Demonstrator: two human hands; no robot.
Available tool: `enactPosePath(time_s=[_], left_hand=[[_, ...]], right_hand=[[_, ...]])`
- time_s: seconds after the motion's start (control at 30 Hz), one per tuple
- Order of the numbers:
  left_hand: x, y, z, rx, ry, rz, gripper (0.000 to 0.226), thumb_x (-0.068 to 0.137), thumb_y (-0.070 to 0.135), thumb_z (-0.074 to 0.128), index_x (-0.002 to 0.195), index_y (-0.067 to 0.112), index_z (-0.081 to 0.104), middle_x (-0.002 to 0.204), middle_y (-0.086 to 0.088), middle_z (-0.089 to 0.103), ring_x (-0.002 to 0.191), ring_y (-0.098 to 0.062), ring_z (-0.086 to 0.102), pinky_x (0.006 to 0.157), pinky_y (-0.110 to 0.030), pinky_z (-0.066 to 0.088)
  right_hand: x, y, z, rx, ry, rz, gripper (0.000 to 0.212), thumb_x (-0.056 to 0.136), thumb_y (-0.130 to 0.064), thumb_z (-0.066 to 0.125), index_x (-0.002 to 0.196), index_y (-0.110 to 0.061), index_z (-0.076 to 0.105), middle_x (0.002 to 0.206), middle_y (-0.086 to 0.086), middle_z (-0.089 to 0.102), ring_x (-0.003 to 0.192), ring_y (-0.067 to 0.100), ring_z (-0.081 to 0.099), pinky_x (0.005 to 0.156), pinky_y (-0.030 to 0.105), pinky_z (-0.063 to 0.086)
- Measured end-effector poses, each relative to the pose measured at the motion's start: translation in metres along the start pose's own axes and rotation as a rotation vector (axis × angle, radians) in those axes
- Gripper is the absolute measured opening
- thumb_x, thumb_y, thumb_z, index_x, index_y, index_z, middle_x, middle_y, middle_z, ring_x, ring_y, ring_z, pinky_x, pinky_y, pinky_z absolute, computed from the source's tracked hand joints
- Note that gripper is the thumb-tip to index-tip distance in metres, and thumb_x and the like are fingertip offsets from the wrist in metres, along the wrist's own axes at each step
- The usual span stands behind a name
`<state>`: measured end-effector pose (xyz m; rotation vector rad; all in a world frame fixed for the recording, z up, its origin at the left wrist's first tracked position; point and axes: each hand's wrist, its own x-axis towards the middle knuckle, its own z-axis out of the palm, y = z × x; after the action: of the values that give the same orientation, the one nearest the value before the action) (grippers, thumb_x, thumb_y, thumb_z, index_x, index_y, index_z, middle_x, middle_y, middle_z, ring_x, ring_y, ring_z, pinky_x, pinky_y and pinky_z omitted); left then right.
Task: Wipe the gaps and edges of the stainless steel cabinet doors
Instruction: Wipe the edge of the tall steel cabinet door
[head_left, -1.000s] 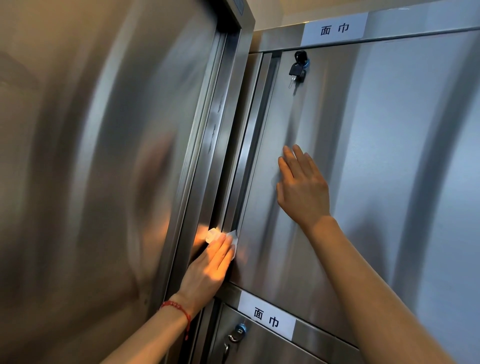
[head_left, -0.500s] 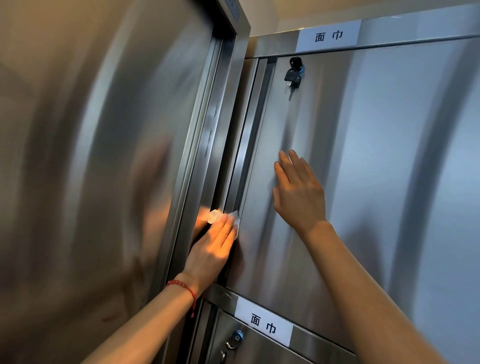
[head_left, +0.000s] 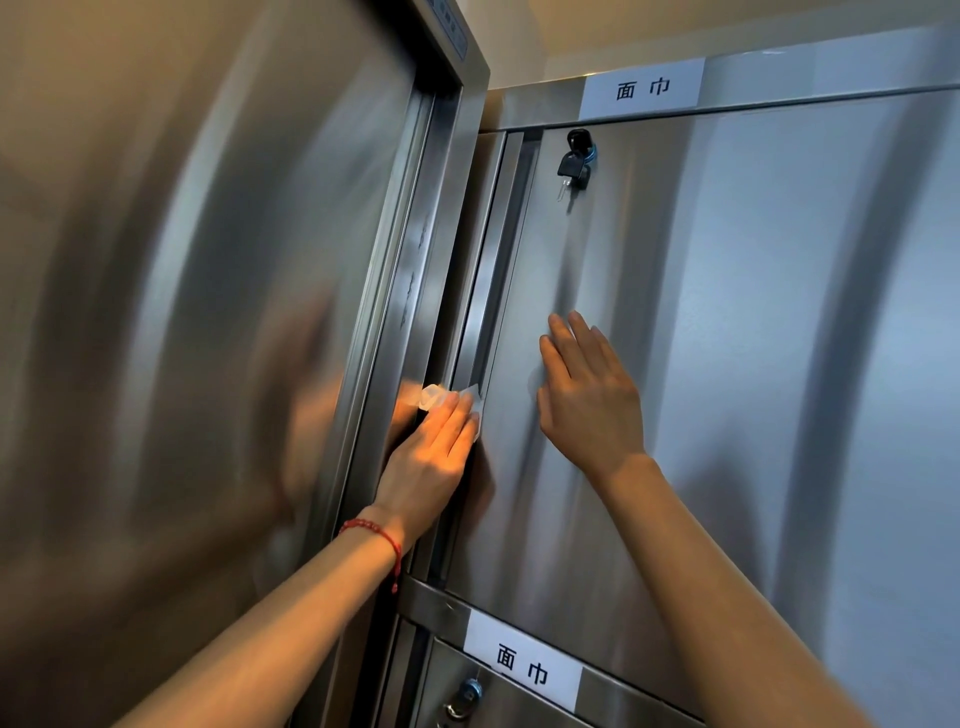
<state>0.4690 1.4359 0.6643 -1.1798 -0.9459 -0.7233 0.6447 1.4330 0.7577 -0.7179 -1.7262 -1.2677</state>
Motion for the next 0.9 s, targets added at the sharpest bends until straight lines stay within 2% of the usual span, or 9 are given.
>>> enactPosePath(time_s=[0.13, 0.2, 0.27, 0.37, 0.57, 0.6, 0.67, 0.73, 0.9], left_hand=[[0.011, -0.005, 0.002, -0.025, 0.044, -0.031, 0.043, 0.087, -0.010, 0.030, 0.111, -0.003, 0.065, 0.118, -0.019, 0.063, 0.112, -0.030, 0.060, 0.109, -0.037, 0.018], [0.017, -0.008, 0.002, -0.035, 0.054, -0.029, 0.043, 0.083, -0.009, 0.033, 0.110, -0.003, 0.066, 0.118, -0.019, 0.064, 0.111, -0.030, 0.060, 0.110, -0.036, 0.020], [0.023, -0.010, 0.002, -0.052, 0.052, -0.028, 0.043, 0.082, -0.008, 0.034, 0.109, -0.002, 0.067, 0.117, -0.019, 0.064, 0.110, -0.030, 0.061, 0.107, -0.036, 0.034], [0.033, -0.012, 0.000, -0.083, 0.053, -0.040, 0.042, 0.081, -0.008, 0.034, 0.106, -0.004, 0.068, 0.114, -0.021, 0.065, 0.107, -0.031, 0.063, 0.093, -0.039, 0.050], [0.049, -0.019, 0.001, -0.083, -0.001, -0.044, 0.044, 0.079, -0.008, 0.034, 0.107, -0.004, 0.068, 0.116, -0.021, 0.064, 0.108, -0.031, 0.062, 0.090, -0.039, 0.052], [0.052, -0.021, 0.001, -0.083, -0.003, -0.046, 0.041, 0.079, -0.010, 0.038, 0.106, -0.004, 0.068, 0.116, -0.021, 0.064, 0.108, -0.032, 0.062, 0.089, -0.040, 0.052], [0.060, -0.024, -0.001, -0.115, -0.022, -0.062, 0.037, 0.071, -0.016, 0.060, 0.106, -0.006, 0.068, 0.115, -0.023, 0.063, 0.107, -0.034, 0.062, 0.087, -0.043, 0.053], [0.067, -0.027, -0.003, -0.148, -0.079, -0.097, 0.051, 0.057, -0.017, 0.076, 0.106, -0.008, 0.066, 0.115, -0.024, 0.063, 0.106, -0.035, 0.062, 0.086, -0.044, 0.053], [0.081, -0.032, -0.005, -0.184, -0.136, -0.133, 0.056, 0.052, -0.017, 0.080, 0.106, -0.010, 0.066, 0.116, -0.027, 0.062, 0.107, -0.037, 0.061, 0.085, -0.046, 0.053]], right_hand=[[0.000, 0.000, 0.001, -0.001, 0.000, -0.001, 0.044, 0.077, -0.012, 0.069, 0.117, 0.005, 0.063, 0.126, 0.022, 0.058, 0.121, 0.038, 0.052, 0.100, 0.049, 0.044], [0.000, 0.000, 0.001, -0.001, 0.000, 0.000, 0.045, 0.077, -0.012, 0.069, 0.117, 0.005, 0.063, 0.127, 0.022, 0.058, 0.122, 0.038, 0.052, 0.101, 0.049, 0.043], [0.000, 0.000, 0.001, -0.006, 0.003, 0.000, 0.044, 0.076, -0.012, 0.069, 0.117, 0.005, 0.063, 0.127, 0.021, 0.058, 0.122, 0.038, 0.052, 0.102, 0.048, 0.043], [0.000, 0.000, 0.001, -0.007, 0.001, 0.000, 0.044, 0.077, -0.011, 0.068, 0.117, 0.005, 0.063, 0.127, 0.021, 0.058, 0.122, 0.038, 0.052, 0.101, 0.048, 0.044], [0.000, 0.000, 0.002, -0.019, -0.001, 0.000, 0.044, 0.078, -0.013, 0.068, 0.118, 0.004, 0.063, 0.127, 0.021, 0.058, 0.122, 0.037, 0.052, 0.101, 0.048, 0.043], [0.000, 0.000, 0.002, -0.024, 0.003, -0.001, 0.044, 0.077, -0.013, 0.068, 0.118, 0.004, 0.063, 0.127, 0.021, 0.058, 0.122, 0.037, 0.052, 0.102, 0.047, 0.043], [0.000, 0.001, 0.003, -0.030, 0.012, -0.003, 0.044, 0.076, -0.013, 0.069, 0.117, 0.003, 0.064, 0.127, 0.021, 0.058, 0.122, 0.037, 0.052, 0.102, 0.047, 0.042], [0.000, 0.001, 0.004, -0.042, 0.022, -0.006, 0.045, 0.075, -0.014, 0.070, 0.116, 0.003, 0.065, 0.126, 0.020, 0.059, 0.121, 0.036, 0.053, 0.102, 0.046, 0.040], [0.000, 0.002, 0.005, -0.045, 0.041, -0.007, 0.045, 0.074, -0.015, 0.071, 0.116, 0.003, 0.065, 0.126, 0.020, 0.060, 0.121, 0.036, 0.053, 0.102, 0.046, 0.039]])
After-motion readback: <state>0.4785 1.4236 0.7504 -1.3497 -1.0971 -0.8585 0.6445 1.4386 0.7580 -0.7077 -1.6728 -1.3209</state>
